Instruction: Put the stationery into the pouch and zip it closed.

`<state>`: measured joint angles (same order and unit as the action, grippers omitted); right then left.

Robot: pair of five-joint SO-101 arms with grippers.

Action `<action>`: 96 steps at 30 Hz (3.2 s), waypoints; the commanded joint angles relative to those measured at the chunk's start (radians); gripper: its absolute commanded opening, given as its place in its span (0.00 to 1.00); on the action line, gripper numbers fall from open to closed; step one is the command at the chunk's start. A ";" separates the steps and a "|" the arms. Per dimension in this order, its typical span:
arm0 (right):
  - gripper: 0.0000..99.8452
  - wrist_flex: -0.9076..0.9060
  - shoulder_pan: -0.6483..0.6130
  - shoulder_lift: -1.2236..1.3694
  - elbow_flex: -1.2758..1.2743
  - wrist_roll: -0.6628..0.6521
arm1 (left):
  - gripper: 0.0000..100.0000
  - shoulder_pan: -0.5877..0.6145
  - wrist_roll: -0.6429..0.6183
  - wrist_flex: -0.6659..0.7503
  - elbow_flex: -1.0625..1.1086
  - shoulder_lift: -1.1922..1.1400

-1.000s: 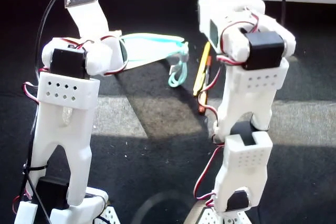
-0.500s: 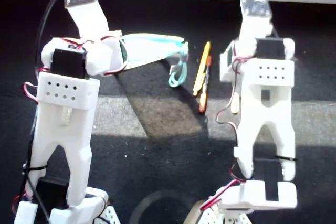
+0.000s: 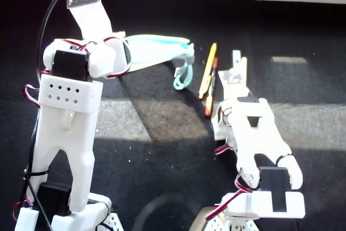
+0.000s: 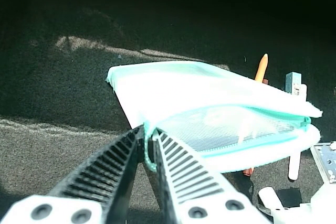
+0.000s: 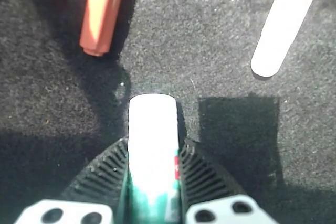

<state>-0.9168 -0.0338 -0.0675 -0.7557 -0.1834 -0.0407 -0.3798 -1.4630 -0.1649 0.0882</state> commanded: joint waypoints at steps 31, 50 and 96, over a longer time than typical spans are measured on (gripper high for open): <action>0.23 -0.137 -0.044 0.027 0.179 -0.057 | 0.01 0.022 -0.011 0.023 0.005 -0.053; 0.12 -0.097 -0.079 0.030 0.176 0.167 | 0.01 0.022 -0.011 0.034 0.005 -0.053; 0.01 -0.031 -0.179 -0.826 0.371 0.169 | 0.01 0.022 -0.006 0.029 0.010 -0.058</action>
<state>-1.0411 -0.1396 -0.7626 -0.4166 -0.0238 -0.0407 -0.3798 -1.4323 -0.1649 0.0821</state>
